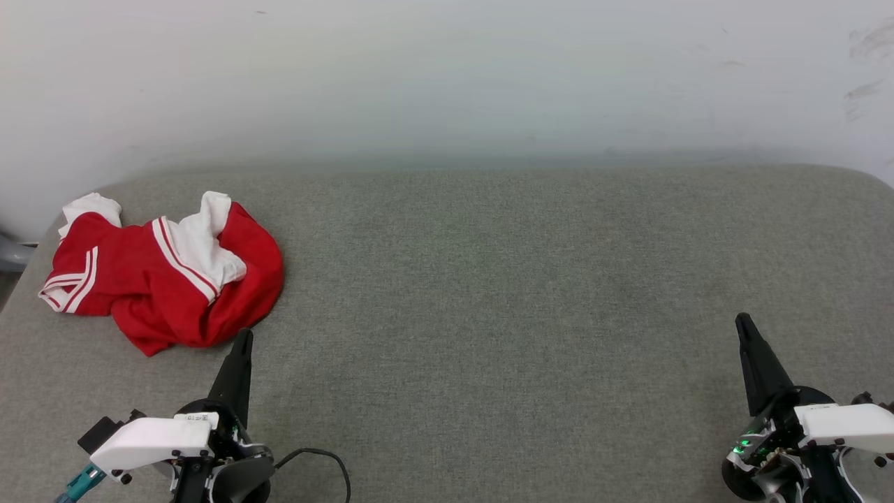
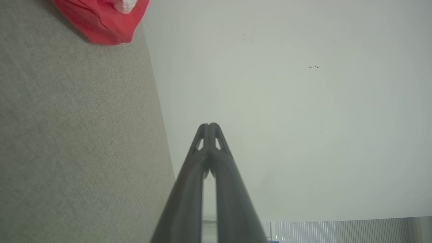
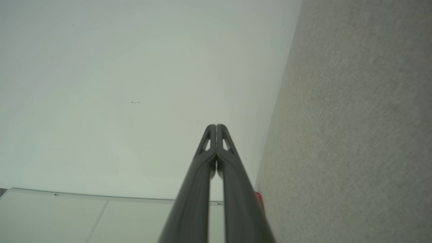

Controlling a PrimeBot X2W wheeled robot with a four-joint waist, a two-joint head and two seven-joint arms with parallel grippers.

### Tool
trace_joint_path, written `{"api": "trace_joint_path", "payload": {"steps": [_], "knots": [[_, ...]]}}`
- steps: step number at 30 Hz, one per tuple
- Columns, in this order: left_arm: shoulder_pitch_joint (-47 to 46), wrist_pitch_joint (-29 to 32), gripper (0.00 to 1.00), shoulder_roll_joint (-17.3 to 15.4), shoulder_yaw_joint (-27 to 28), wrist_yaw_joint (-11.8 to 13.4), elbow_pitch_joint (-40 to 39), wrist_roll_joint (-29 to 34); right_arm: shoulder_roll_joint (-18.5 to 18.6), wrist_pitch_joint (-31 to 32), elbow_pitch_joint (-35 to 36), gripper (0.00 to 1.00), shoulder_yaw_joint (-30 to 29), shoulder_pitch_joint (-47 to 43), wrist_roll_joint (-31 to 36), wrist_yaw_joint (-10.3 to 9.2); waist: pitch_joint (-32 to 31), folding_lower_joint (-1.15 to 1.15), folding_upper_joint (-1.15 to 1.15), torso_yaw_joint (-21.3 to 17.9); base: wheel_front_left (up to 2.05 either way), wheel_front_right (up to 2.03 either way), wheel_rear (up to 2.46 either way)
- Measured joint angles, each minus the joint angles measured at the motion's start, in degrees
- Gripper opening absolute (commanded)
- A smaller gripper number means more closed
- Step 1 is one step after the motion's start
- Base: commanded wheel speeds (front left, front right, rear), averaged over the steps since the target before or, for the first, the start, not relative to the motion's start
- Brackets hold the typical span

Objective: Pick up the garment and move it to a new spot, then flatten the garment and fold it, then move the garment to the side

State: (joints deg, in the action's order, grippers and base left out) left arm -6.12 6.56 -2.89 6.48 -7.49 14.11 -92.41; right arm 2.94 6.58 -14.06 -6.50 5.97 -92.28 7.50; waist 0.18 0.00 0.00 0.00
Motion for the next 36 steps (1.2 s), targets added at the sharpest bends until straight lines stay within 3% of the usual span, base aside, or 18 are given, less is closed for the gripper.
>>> {"api": "trace_joint_path", "payload": {"steps": [27,28,36], "knots": [[0.00,0.00,0.00,0.00,0.01,0.00,0.00,0.00,0.00,0.00,0.00,0.00,0.00,0.00,-0.01,0.00,0.00,0.00,0.00,0.00,0.00,0.00,0.00],[0.09,0.00,1.00,0.01,-0.05,0.00,0.25,-0.01,0.00,0.00,-0.22,1.00,0.00,-0.15,0.00,0.00,0.00,0.00,0.00,0.00,0.00,0.00,0.00],[2.47,-1.24,1.00,0.20,-0.74,0.02,1.93,0.36,-0.07,-1.10,-2.23,1.00,0.13,-2.68,1.00,-0.01,0.01,0.00,0.00,-0.01,0.00,0.00,0.00]]}}
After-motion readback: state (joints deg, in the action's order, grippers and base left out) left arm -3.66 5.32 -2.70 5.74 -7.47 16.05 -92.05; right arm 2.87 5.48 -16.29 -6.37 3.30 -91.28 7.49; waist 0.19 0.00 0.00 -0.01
